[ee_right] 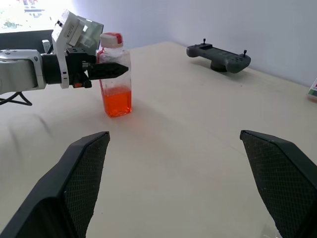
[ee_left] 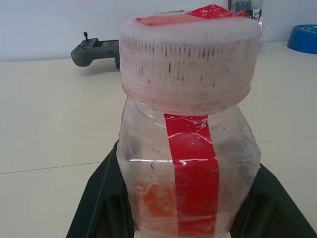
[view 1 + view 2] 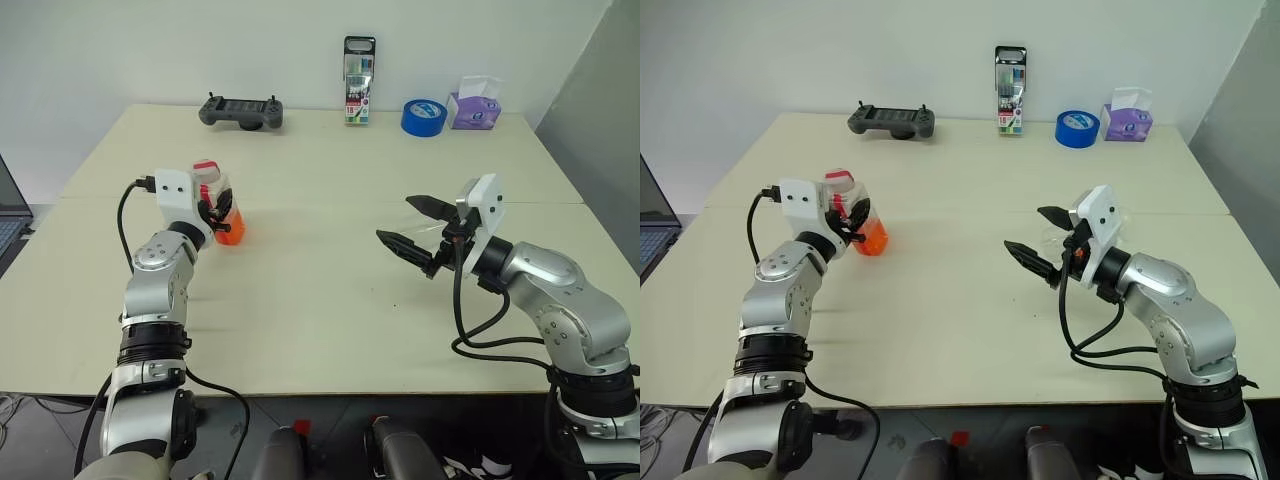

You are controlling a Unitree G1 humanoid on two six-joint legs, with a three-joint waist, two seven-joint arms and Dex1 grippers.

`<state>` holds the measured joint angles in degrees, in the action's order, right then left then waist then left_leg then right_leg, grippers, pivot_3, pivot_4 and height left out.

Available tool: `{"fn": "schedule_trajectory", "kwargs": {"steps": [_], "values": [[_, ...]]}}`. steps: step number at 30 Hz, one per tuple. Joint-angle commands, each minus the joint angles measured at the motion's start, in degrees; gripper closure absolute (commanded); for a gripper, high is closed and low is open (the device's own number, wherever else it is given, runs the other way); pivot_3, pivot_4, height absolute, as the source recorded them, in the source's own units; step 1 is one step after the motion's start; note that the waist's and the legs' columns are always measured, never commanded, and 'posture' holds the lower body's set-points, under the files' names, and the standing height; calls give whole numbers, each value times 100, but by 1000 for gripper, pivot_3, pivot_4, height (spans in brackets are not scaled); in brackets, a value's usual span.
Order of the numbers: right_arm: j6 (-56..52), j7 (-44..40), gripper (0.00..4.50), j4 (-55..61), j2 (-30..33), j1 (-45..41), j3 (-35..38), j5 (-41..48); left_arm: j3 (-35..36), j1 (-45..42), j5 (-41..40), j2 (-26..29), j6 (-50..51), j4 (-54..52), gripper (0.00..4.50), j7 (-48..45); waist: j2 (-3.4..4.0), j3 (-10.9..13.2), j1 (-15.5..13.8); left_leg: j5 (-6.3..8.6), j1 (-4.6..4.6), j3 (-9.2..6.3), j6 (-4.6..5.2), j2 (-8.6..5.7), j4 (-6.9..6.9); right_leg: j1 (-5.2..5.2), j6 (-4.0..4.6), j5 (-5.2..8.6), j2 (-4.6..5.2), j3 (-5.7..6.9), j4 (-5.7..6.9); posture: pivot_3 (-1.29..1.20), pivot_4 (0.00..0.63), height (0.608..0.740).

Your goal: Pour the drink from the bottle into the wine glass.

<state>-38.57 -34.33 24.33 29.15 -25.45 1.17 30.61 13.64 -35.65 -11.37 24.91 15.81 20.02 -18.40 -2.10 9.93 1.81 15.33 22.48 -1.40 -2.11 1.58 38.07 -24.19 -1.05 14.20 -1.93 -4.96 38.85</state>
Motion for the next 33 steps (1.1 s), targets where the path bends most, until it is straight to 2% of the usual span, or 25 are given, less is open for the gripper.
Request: {"fn": "schedule_trajectory", "kwargs": {"steps": [1,11,15,20,25,33], "values": [[100,-50,0,39,46,-154,98,24,-4,-38,-27,109,3,-339,2696,-64,0,0,0,0,0,0,0,0,0,0,0,0,0,0,0,0,150,740],[94,-21,0,71,32,-151,115,3,-27,-89,1,115,43,-317,2696,-107,0,0,0,0,0,0,0,0,0,0,0,0,0,0,0,0,150,740],[36,113,0,-81,-56,-583,46,-62,-214,-251,-165,42,414,-575,2696,-400,1,1,2,0,0,1,0,0,0,-1,0,0,0,0,0,0,150,740],[-152,311,0,-483,-275,-1315,-227,-212,-950,-354,-846,53,1291,-1607,2696,-1834,1,2,-12,-1,13,-6,-1,-1,2,-5,1,0,2,17,-2,0,150,740],[-415,470,0,-615,-693,-1660,-280,-93,-1440,-313,-1346,310,1782,-2425,2696,-2933,5,4,15,-1,23,0,-1,5,0,-20,1,0,4,9,0,0,150,740],[-764,679,0,-458,-1176,-1708,-347,71,-1804,-350,-1238,525,1498,-2460,2696,-3606,11,8,54,-1,16,-5,0,2,-2,-21,2,2,-15,2,8,0,150,740]]}}
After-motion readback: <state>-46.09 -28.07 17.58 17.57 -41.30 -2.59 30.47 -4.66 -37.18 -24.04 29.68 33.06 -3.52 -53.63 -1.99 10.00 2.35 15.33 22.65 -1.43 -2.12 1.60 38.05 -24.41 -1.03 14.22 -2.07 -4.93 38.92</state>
